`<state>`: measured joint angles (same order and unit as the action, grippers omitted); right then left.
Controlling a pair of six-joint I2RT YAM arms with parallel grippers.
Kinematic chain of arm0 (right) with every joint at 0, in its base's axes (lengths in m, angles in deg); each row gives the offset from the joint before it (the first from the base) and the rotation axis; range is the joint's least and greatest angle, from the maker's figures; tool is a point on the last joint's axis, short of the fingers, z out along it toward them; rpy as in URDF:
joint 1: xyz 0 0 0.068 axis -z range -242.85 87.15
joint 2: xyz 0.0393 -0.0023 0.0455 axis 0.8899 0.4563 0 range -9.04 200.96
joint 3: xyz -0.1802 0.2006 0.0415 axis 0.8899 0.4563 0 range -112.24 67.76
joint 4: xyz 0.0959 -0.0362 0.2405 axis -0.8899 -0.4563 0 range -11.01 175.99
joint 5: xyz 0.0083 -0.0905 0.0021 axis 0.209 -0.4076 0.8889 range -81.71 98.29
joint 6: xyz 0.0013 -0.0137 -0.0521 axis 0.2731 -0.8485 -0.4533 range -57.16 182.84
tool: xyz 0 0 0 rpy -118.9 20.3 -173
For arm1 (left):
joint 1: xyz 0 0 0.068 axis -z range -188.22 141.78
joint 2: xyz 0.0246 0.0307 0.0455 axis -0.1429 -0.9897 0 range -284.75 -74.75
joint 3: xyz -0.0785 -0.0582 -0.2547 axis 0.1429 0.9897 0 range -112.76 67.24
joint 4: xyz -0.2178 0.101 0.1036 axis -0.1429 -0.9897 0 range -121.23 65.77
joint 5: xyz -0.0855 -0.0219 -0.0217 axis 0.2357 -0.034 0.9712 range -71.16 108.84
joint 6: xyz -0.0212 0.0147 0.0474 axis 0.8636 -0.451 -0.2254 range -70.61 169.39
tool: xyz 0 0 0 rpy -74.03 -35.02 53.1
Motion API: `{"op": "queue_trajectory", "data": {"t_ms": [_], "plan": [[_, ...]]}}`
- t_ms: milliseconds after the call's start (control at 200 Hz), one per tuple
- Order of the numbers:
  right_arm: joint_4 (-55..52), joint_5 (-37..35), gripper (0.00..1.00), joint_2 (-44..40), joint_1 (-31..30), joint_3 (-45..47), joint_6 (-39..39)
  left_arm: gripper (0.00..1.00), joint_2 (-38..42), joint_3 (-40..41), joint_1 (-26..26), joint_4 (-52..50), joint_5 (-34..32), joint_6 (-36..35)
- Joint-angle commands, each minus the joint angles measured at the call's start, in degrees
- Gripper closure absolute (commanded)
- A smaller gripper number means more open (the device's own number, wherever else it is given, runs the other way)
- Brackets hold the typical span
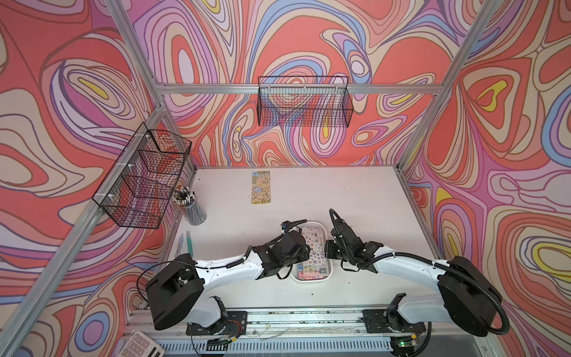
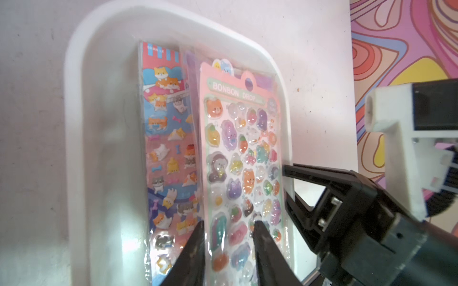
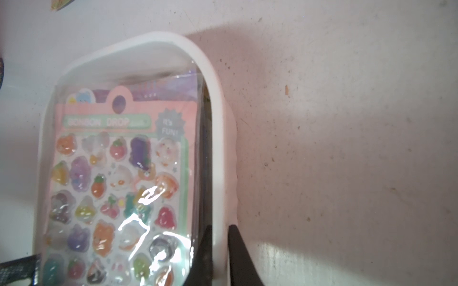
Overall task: Take the stickers out of the storage box
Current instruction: Pick up the sticker from the storage box.
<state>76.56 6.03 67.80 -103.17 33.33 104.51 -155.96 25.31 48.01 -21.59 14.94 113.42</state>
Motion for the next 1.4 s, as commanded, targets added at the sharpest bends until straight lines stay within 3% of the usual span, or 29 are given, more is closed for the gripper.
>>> {"op": "queue_trajectory", "data": {"t_ms": [0,205,376,591,931,1036,1192,1397], "plan": [[0.1,0.5,0.88,1.1,-0.3,0.0,0.8,0.65,1.2,1.0,-0.3,5.5,1.6,-0.2],[0.4,0.6,0.88,1.5,-0.3,0.2,0.7,0.63,-1.2,2.1,-0.7,11.2,5.3,0.8],[0.2,0.5,0.88,1.2,-0.3,0.2,0.8,0.71,-2.3,2.5,-0.7,13.5,5.9,1.3],[0.4,0.5,0.88,1.0,-0.3,0.6,0.9,0.83,-0.2,1.3,-0.8,8.4,3.7,-1.4],[0.5,0.4,0.88,0.8,-0.3,0.8,1.0,0.88,-3.6,-3.2,-0.8,0.9,4.1,-3.1],[0.3,0.4,0.88,0.6,-0.3,0.8,1.1,0.87,-2.9,-3.2,-0.9,0.3,3.5,-3.5],[0.4,0.4,0.88,0.7,-0.3,0.8,1.1,0.75,-0.8,-3.6,-0.8,-2.0,1.6,-4.3],[0.6,0.5,0.88,0.8,-0.3,0.9,1.0,0.77,1.2,-3.4,-1.0,-3.2,-0.1,-5.3]]}}
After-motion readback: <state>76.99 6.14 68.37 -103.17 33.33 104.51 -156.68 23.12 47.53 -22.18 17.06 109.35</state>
